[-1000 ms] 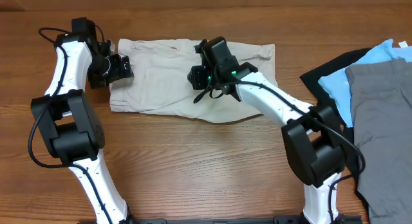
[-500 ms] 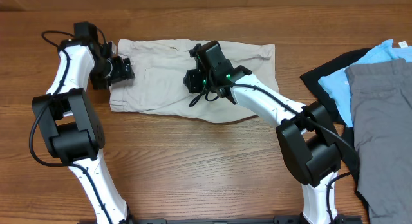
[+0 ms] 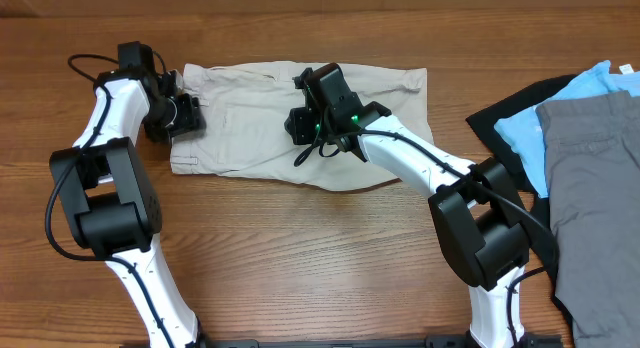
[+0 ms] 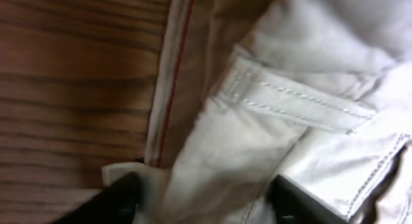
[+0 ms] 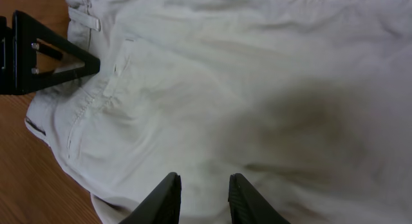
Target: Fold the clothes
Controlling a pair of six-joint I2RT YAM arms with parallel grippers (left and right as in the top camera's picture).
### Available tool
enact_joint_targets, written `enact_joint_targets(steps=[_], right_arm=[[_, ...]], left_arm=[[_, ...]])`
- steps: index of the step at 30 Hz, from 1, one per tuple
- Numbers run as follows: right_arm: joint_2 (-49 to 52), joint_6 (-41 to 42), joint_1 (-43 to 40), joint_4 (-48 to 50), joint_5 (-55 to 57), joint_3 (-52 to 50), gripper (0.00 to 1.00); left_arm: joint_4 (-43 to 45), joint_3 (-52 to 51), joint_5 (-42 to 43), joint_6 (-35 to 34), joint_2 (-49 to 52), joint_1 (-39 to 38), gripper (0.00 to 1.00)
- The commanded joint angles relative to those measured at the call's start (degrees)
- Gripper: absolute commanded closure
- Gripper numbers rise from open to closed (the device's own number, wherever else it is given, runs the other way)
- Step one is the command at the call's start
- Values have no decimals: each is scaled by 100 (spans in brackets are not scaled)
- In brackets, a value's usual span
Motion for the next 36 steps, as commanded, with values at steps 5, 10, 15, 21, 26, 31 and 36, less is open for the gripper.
enact_joint_targets(steps=[5,10,15,21,26,31,36], right_arm=[[-17,50,4,-13,13,17,71],[-15,409,7,-446,-15,17,71],[-17,741,9,-957,-632,17,71],[-17,756,0,-1405,-1709,17,78],[-17,756,24,-1899,-1198,15,82],[-17,776,42,-1775,-693,-166,81],[-50,774,-15,-1681,-787,-175,92]], left_arm=[[-24,-282,35,-76,188,13,96],[-131,-114,433,-72,184,13,96],[-660,542,621,-72,138,-4,96],[-1506,1596,625,-70,114,-63,96],[-2162,2444,627,-70,114,-203,96],[-2699,3123,625,-72,111,-457,96],[-3016,3501,459,-72,109,-713,96]])
